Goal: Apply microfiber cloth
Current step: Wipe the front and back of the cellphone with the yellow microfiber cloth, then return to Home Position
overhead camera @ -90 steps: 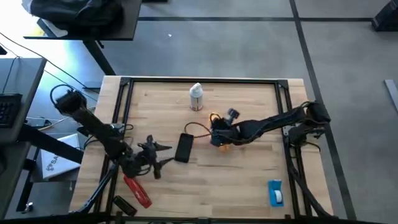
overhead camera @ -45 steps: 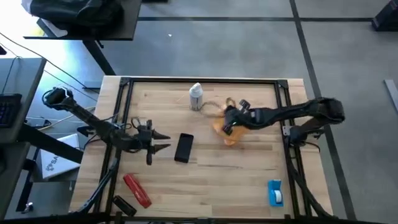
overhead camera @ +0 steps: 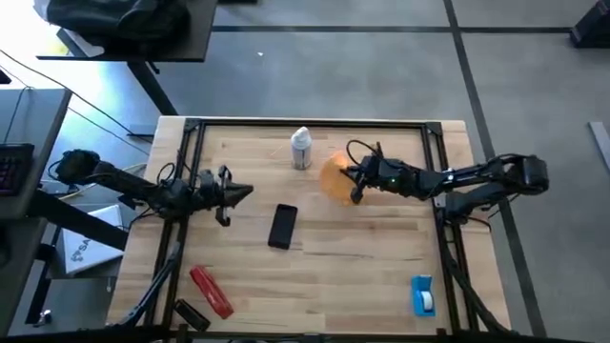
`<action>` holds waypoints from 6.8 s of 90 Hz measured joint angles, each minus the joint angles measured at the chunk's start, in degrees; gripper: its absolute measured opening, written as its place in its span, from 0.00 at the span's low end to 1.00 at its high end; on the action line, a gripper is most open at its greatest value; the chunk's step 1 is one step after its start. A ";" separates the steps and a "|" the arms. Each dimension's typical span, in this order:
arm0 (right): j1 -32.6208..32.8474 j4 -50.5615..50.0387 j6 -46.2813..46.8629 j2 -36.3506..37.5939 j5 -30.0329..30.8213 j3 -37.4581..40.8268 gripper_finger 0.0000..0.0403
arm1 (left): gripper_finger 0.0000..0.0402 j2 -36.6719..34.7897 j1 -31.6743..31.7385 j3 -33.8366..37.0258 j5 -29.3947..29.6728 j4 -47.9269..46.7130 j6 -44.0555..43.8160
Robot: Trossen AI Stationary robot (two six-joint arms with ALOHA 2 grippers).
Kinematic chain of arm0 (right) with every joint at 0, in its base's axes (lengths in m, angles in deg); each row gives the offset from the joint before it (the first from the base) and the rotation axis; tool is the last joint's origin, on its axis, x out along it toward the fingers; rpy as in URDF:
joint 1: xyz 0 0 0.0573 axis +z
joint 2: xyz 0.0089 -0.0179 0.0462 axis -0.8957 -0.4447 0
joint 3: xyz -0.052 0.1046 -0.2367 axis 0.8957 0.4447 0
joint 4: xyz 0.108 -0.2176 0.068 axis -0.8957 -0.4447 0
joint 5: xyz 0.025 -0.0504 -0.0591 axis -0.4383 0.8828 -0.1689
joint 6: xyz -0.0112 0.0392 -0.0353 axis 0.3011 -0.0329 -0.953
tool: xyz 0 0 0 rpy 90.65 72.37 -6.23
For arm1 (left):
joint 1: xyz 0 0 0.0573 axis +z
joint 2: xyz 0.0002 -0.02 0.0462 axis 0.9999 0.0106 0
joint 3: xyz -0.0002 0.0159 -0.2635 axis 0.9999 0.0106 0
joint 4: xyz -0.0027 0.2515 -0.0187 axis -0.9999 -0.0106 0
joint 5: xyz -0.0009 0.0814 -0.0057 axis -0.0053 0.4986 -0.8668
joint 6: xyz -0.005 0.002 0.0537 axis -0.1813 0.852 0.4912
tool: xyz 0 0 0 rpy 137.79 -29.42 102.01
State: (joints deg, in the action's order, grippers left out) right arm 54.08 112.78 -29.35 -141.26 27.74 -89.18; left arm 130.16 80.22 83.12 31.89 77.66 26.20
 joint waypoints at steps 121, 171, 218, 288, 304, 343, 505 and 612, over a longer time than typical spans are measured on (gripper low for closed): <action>1.50 9.72 8.98 -20.06 -13.17 -7.84 0.68 | 0.00 -10.56 34.64 -2.35 -43.32 -13.49 2.56; 10.14 -46.29 8.05 -18.32 -4.86 -32.52 0.72 | 0.00 -18.96 38.49 -2.37 -56.83 -15.07 -9.51; 20.30 -37.14 11.20 -7.67 -5.28 -25.62 0.61 | 0.00 -34.38 38.84 -2.33 -63.75 -23.84 -15.95; 9.88 -0.35 6.56 39.39 -2.02 20.75 0.05 | 0.00 -42.05 36.44 -2.33 -46.10 -55.01 -5.24; 9.88 7.55 4.81 42.57 -1.70 26.58 0.01 | 0.00 -43.37 27.74 -0.95 -31.93 -54.98 -4.63; 9.05 11.60 0.92 43.39 -10.62 26.78 0.00 | 0.00 -43.41 10.92 0.14 -15.41 -53.54 1.95; 5.46 -28.59 -2.67 76.86 -5.91 26.82 0.00 | 0.00 -43.17 9.80 -1.37 -14.90 -57.41 5.99; 5.47 -28.54 -2.67 76.86 -5.89 26.82 0.00 | 0.00 -43.17 9.80 -1.37 -14.92 -57.43 6.05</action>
State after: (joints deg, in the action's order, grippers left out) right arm 59.55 84.23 -32.02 -64.40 21.85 -62.36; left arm 86.98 90.02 81.75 16.97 20.23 32.25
